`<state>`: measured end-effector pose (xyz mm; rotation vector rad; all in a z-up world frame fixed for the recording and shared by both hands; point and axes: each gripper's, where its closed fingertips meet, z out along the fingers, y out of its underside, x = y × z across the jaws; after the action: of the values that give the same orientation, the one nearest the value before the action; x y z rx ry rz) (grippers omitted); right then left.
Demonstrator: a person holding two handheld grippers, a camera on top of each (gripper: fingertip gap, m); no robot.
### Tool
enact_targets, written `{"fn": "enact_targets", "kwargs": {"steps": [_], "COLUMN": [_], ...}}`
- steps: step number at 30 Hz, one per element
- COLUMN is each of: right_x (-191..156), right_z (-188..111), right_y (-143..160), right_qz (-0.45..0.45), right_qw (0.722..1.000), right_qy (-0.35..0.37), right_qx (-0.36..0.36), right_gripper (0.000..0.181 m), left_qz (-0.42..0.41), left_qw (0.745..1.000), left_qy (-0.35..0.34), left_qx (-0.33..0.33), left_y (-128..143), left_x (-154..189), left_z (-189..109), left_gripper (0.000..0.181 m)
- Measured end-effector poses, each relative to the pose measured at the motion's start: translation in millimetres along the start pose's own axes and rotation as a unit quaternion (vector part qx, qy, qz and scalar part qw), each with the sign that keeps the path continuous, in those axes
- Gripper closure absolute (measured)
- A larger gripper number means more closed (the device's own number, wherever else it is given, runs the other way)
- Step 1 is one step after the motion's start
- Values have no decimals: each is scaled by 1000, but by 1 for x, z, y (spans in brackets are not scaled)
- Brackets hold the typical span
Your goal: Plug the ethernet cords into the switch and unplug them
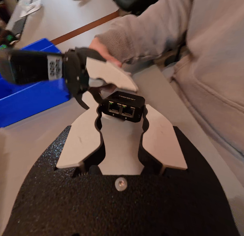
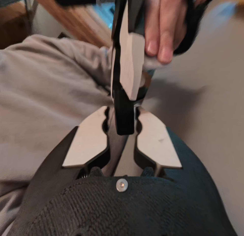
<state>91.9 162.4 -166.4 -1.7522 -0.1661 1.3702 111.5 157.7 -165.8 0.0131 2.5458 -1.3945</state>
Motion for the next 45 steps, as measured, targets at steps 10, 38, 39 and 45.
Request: {"fn": "enact_targets", "kwargs": {"steps": [10, 38, 39, 45], "right_x": [17, 9, 8, 10], "right_z": [-35, -42, -38, -36], "right_y": [-58, -42, -40, -39], "right_qz": [-392, -450, -458, -460], "right_qw": [836, 823, 822, 820], "right_qy": [347, 324, 317, 314], "right_qx": [164, 125, 122, 130], "right_gripper": [79, 119, 119, 120], "left_qz": [-208, -461, -489, -586], "left_qw": [938, 859, 847, 766], "left_qy": [-183, -45, -15, 43], "left_qx": [209, 216, 211, 262], "left_y": [-5, 0, -1, -8], "left_x": [-54, -35, -29, -28], "left_z": [-31, -22, -16, -9], "left_gripper": [122, 109, 118, 152]}}
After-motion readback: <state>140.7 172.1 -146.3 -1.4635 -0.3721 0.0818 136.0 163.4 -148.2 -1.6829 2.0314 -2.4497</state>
